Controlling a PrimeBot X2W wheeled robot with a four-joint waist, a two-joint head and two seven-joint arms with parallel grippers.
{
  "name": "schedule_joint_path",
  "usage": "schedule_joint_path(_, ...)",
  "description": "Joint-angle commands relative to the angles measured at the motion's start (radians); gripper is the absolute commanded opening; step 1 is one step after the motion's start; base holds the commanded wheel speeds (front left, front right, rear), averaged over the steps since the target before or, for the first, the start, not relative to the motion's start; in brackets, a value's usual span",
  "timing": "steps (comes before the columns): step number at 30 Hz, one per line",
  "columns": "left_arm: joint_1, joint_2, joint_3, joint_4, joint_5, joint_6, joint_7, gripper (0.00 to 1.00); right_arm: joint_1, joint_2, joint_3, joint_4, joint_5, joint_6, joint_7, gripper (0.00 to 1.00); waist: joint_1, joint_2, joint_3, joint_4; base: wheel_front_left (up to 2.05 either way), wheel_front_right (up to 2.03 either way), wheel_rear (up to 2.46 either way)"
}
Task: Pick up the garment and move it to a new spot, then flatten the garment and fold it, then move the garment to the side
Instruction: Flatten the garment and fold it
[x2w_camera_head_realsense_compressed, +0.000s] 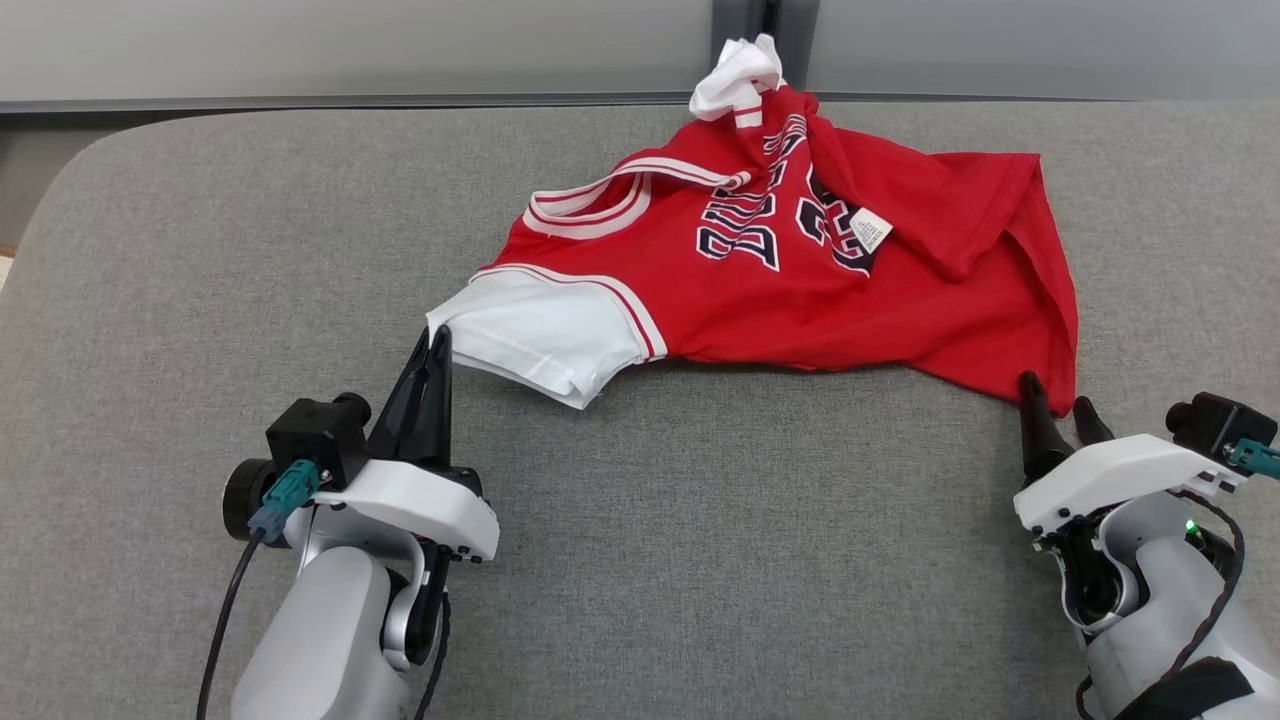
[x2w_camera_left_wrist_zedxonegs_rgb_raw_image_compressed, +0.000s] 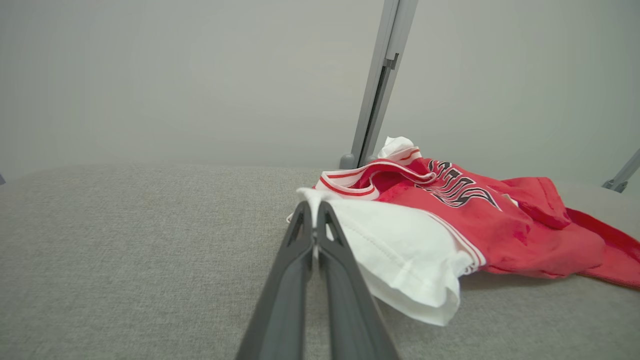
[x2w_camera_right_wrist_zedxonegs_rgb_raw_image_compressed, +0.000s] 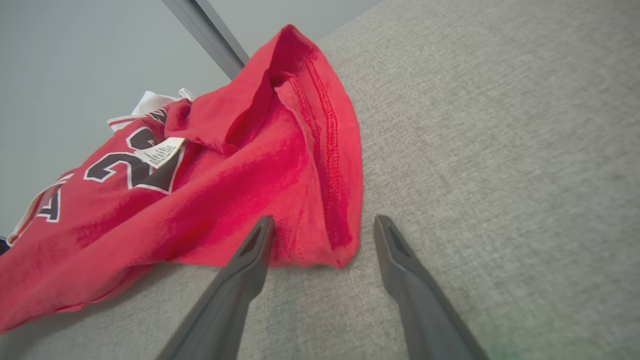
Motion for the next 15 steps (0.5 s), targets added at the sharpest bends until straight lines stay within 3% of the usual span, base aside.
schedule_joint_path(1, 0.005, 0.003, 0.000, -0.007, -0.003, 0.001, 0.000, 0.00, 0.001, 0.001, -0.002, 0.016, 0.012, 0.000, 0.008, 1.00, -0.0001, 0.0000, 0.001, 0.001, 0.00, 0.00, 0.00)
schedule_joint_path(8, 0.005, 0.003, -0.011, -0.014, -0.010, 0.009, 0.000, 0.00, -0.022, -0.005, 0.001, 0.067, 0.049, 0.000, 0.003, 1.00, -0.0001, 0.0000, 0.003, 0.003, 0.00, 0.00, 0.00)
schedule_joint_path(9, 0.004, 0.003, -0.012, -0.014, -0.012, 0.010, 0.000, 0.00, -0.023, -0.005, 0.006, 0.070, 0.055, 0.000, 0.004, 0.57, -0.0001, 0.0000, 0.003, 0.003, 0.00, 0.00, 0.00)
schedule_joint_path(11, 0.004, 0.003, -0.013, -0.012, -0.014, 0.011, 0.000, 0.00, -0.025, -0.004, 0.015, 0.073, 0.062, 0.000, 0.003, 0.00, -0.0001, 0.0000, -0.001, 0.003, 0.00, 0.00, 0.00)
schedule_joint_path(15, 0.009, 0.004, -0.006, -0.019, -0.017, 0.012, 0.000, 0.00, -0.022, -0.018, 0.033, 0.046, 0.077, 0.000, -0.025, 0.00, -0.0001, 0.0000, -0.016, 0.001, 0.00, 0.00, 0.00)
